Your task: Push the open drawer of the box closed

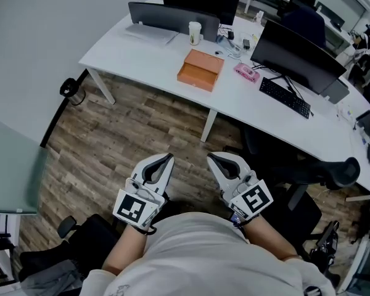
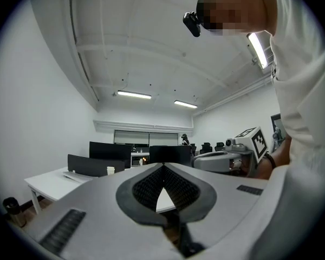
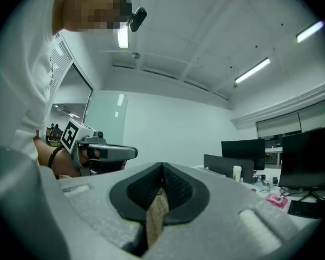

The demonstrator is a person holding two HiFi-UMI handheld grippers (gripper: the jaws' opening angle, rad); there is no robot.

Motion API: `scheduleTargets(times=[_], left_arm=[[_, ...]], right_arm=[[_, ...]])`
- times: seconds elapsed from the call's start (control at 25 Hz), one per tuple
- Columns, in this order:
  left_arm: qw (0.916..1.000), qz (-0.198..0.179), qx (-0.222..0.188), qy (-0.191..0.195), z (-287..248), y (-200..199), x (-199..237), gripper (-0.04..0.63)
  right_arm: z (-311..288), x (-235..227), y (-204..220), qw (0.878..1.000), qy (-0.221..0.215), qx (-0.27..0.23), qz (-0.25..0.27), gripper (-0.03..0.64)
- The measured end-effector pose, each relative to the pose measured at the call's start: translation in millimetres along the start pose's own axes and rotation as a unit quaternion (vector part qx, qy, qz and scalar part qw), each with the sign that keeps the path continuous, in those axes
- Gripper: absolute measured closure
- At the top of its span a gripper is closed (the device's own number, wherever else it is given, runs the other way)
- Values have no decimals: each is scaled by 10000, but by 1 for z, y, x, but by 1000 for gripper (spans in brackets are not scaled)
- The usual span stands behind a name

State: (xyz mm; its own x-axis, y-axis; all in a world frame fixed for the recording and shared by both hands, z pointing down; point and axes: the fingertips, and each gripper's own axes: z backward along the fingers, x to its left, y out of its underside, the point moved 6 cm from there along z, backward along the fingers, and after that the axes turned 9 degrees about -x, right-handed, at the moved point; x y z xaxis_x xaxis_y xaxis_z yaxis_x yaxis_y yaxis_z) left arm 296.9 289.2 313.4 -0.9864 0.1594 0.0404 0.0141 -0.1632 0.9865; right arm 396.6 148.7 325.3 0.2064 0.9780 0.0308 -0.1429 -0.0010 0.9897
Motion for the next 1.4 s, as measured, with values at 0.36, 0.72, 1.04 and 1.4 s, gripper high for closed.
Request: scheduleTargets(times=[0.36,0.72,1.04,1.4], left_arm=[[9989,78,-12,456,21,-24,118,595],[9977,47,13,680,38,-29,190,595],[9978,66,55,662,36,-9,217,595],[9979,49,78,645,8,-2,242,595]], right_arm=[[-121,26,2,9996,250,-18,90,615],[-188,50,16,9989,472,-22,77,615],[-213,42,34,9988,479,-85,93,615],[-235,10,43,9986,507,-107,36,614]])
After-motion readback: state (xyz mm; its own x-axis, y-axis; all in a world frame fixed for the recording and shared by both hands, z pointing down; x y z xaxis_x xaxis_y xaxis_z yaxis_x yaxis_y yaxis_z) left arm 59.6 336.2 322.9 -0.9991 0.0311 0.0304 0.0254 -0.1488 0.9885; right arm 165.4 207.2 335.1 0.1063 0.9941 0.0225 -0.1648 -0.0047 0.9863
